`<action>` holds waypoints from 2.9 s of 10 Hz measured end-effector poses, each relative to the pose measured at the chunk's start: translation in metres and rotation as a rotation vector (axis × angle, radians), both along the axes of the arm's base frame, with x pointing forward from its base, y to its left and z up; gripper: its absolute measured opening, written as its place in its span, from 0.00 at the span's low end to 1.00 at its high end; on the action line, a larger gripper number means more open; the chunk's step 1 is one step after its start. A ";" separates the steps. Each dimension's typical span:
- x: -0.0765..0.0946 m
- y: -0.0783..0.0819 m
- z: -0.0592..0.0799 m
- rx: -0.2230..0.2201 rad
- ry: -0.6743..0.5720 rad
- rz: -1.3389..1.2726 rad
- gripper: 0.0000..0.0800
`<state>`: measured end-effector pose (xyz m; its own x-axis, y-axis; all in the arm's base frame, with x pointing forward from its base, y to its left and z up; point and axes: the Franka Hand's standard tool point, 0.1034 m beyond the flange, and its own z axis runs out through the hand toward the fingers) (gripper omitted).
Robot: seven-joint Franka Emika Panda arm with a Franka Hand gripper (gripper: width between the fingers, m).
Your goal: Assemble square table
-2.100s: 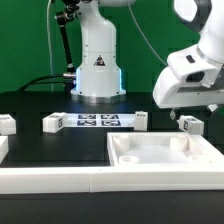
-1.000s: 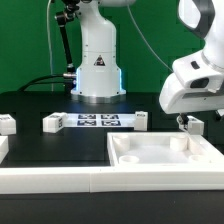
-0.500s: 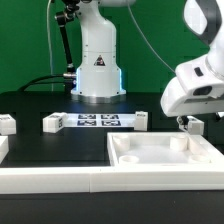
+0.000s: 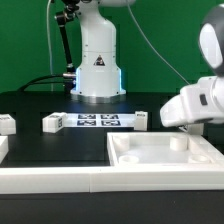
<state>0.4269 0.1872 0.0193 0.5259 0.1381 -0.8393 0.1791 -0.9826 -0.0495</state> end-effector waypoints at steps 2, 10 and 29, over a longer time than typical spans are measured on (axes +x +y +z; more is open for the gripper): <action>-0.003 0.000 -0.008 -0.018 0.076 0.004 0.81; -0.010 0.008 -0.014 -0.047 0.059 0.000 0.36; 0.084 -0.088 0.105 0.199 -0.473 -0.033 0.36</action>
Offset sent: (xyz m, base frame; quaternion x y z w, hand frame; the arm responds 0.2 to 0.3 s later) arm -0.0151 0.0056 -0.0190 -0.0263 0.0052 0.0476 0.9985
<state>0.5111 0.0989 0.1243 0.8486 0.2478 -0.4674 0.1963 -0.9679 -0.1568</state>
